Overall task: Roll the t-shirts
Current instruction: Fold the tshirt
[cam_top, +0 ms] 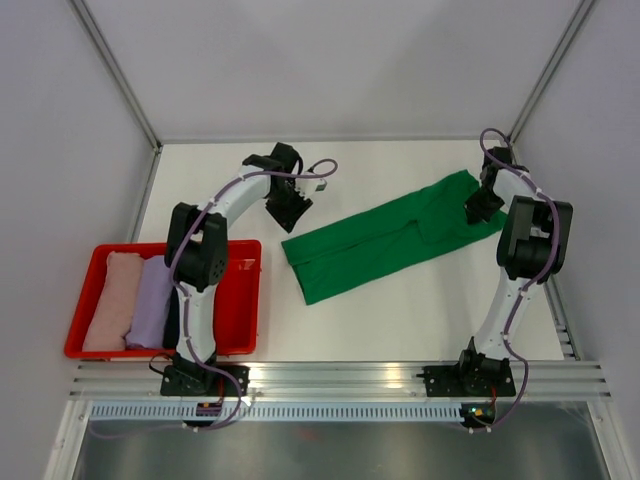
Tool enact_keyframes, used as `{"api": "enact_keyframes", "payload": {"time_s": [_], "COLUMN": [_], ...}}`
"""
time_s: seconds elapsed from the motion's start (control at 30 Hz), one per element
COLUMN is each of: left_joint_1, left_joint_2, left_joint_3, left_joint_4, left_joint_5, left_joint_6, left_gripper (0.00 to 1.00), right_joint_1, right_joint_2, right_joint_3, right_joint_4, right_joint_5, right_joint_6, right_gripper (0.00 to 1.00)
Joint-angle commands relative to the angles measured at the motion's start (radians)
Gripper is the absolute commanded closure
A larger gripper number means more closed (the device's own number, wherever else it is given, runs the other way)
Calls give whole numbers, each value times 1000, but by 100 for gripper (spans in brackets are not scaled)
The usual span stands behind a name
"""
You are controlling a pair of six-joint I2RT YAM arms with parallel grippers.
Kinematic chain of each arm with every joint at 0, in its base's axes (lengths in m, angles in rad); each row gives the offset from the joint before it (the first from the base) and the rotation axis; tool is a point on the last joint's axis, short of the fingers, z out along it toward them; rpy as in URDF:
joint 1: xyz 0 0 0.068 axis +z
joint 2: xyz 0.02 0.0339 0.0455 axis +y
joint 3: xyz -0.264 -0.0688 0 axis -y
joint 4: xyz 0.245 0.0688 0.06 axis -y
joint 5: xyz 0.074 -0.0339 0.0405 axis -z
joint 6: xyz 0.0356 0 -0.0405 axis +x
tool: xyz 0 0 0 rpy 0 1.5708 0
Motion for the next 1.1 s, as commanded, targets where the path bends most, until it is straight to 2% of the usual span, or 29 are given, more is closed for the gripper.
{"api": "enact_keyframes", "payload": {"time_s": [0.0, 0.17, 0.4, 0.57, 0.83, 1.07], "left_joint_1": [2, 3, -27, -105, -121, -122], "left_joint_2": [-22, 23, 102, 82, -71, -213], "left_joint_3": [21, 33, 9, -121, -368, -548], "left_joint_4": [16, 16, 17, 52, 69, 62], "left_joint_5": [-48, -108, -200, -205, -59, 19], "left_joint_6": [-74, -98, -113, -78, 20, 142], "left_gripper": [52, 50, 50, 51, 53, 53], "right_joint_1": [22, 23, 52, 85, 131, 197], "right_joint_2": [96, 77, 45, 20, 13, 57], "right_joint_3": [59, 36, -19, -41, -55, 26], "right_joint_4": [13, 27, 44, 50, 47, 65], "right_joint_5": [34, -15, 26, 23, -11, -71], "right_joint_6": [77, 94, 63, 66, 79, 128], "right_gripper": [100, 100, 100, 100, 100, 100]}}
